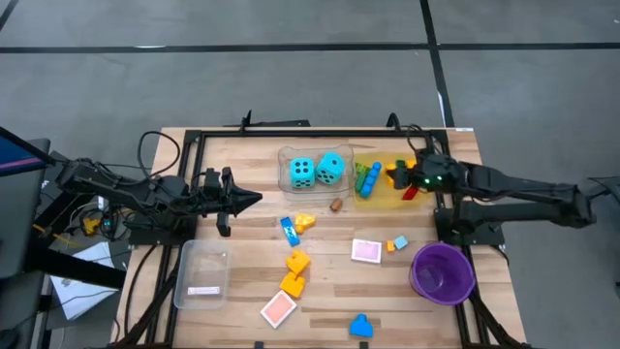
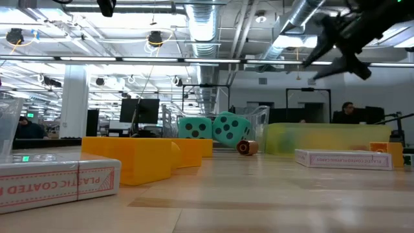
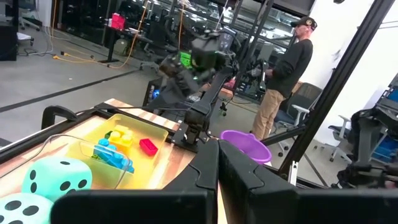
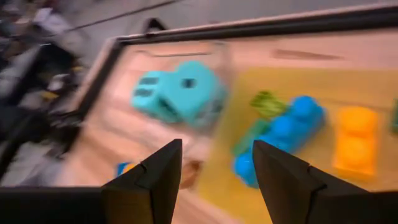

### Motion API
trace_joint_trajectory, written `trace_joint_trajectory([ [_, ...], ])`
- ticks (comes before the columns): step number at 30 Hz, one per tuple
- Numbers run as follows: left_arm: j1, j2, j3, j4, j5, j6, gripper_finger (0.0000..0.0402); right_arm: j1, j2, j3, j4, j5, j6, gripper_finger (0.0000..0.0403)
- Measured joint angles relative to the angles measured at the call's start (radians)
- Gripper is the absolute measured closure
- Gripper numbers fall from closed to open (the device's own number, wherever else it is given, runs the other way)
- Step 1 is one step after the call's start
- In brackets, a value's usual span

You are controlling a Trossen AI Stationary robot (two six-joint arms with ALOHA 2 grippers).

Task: Pick & Place Toys
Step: Put the yellow game piece into the yellow bin

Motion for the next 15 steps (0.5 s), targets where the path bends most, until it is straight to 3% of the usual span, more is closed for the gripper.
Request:
trace_joint_trajectory([
  [7, 0.0, 0.0, 0.0, 0.0, 0.0, 0.0, 0.0402, 0.124, -0.039, 0.0, 0.112, -0.001, -0.063, 0.0214],
  [15, 0.0, 0.0, 0.0, 0.048, -0.023, 0.002, 0.04, 0.193, -0.034, 0.0, 0.116, -0.002, -0.062, 0.0214],
])
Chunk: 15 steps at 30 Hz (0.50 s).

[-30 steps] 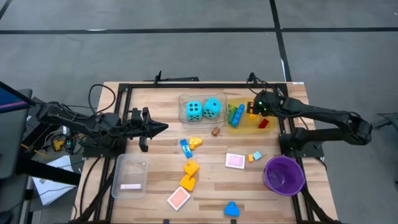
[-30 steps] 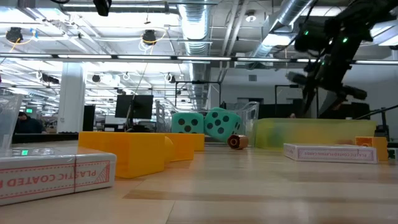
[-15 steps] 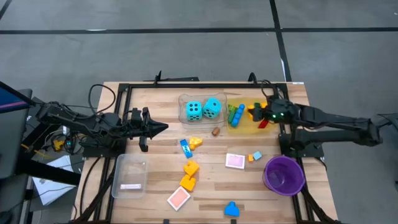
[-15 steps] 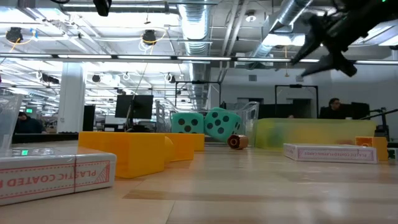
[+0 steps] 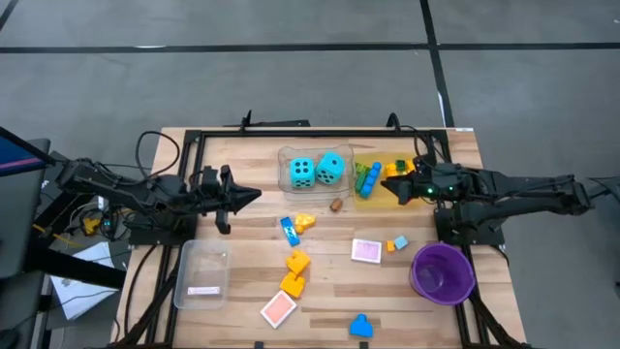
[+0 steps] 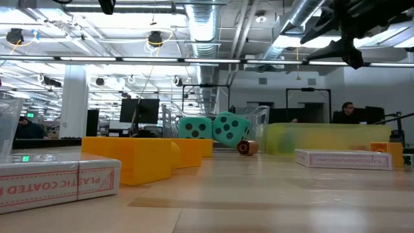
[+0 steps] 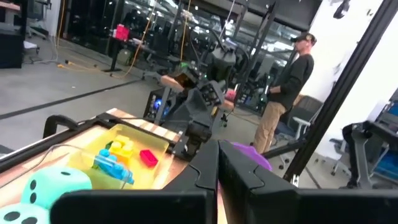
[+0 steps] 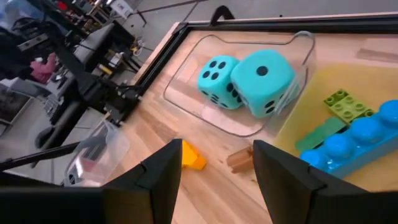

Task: Pick & Place Toys
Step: Put the yellow game piece into the yellow bin

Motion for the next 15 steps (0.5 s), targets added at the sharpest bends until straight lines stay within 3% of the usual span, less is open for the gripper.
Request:
trace_joint_trajectory([
  [7, 0.0, 0.0, 0.0, 0.076, 0.004, 0.001, 0.0356, 0.019, 0.0, 0.0, 0.002, 0.0, 0.001, 0.0214],
  [15, -0.021, 0.023, 0.0, 0.26, 0.038, 0.021, 0.0234, 0.019, 0.0, 0.0, 0.002, -0.001, 0.008, 0.0214],
])
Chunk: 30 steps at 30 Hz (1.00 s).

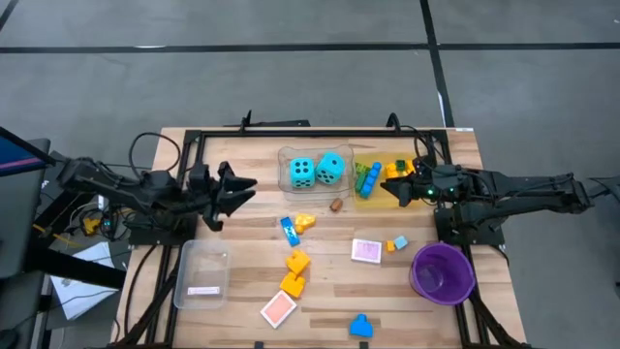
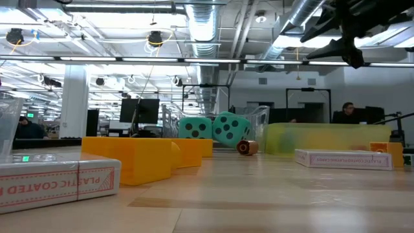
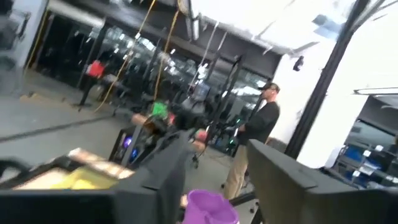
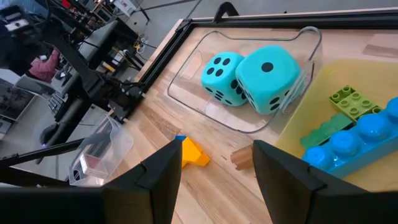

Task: Pick & Place Toys
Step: Put the yellow game piece into the yellow bin

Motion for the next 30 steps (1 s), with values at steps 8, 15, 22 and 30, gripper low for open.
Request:
trace_joint_trajectory([
  [8, -0.046, 0.181, 0.13, 0.066, -0.036, 0.165, 0.0113, 0.0, 0.0, 0.0, 0.0, -0.004, 0.0, 0.0214],
  [15, -0.026, 0.379, 0.324, -0.145, -0.088, 0.231, 0.0063, 0.0, 0.0, 0.0, 0.0, -0.004, 0.0, 0.0214],
  [22, -0.018, 0.546, 0.441, -0.406, -0.067, 0.082, 0.0051, 0.0, 0.0, 0.0, 0.001, -0.01, 0.0, 0.0214],
  [30, -0.045, 0.66, 0.442, -0.57, 0.048, -0.206, 0.0041, 0.01, -0.002, 0.0, 0.036, -0.091, -0.016, 0.0214],
])
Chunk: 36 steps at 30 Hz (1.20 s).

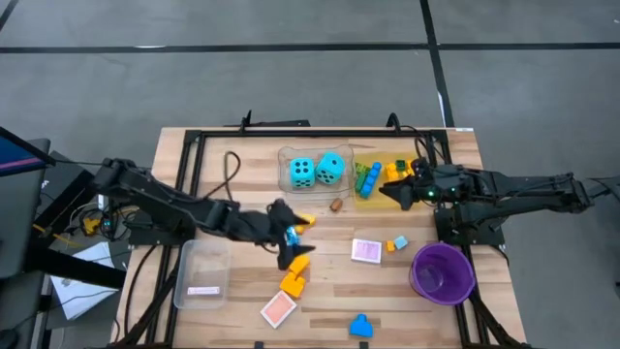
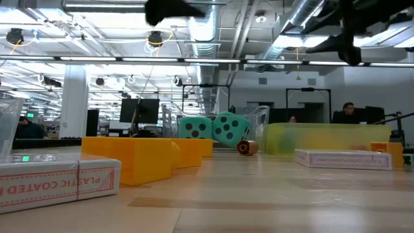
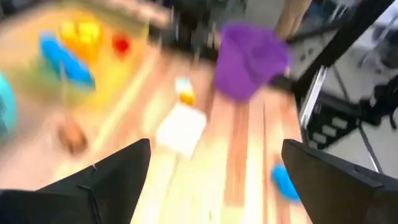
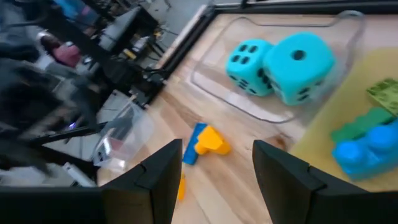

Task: Pick & Place Toys
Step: Put the yellow game piece into the yellow bin

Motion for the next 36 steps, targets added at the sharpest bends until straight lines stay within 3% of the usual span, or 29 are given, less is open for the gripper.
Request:
trace_joint_trajectory([
  [4, -0.031, 0.069, 0.0, -0.103, 0.027, -0.154, 0.0044, 0.027, 0.0, 0.0, 0.043, -0.019, -0.051, 0.0214],
  [15, -0.076, 0.285, 0.0, -0.148, 0.039, -0.377, 0.005, 0.047, 0.0, 0.0, 0.102, -0.02, -0.094, 0.0214],
  [23, -0.076, 0.374, 0.0, -0.166, -0.005, -0.396, 0.0061, 0.047, 0.0, 0.0, 0.102, -0.019, -0.115, 0.0214],
  [36, -0.076, 0.378, -0.001, -0.258, 0.006, -0.385, 0.0066, 0.047, 0.0, 0.0, 0.099, -0.018, -0.126, 0.0214],
])
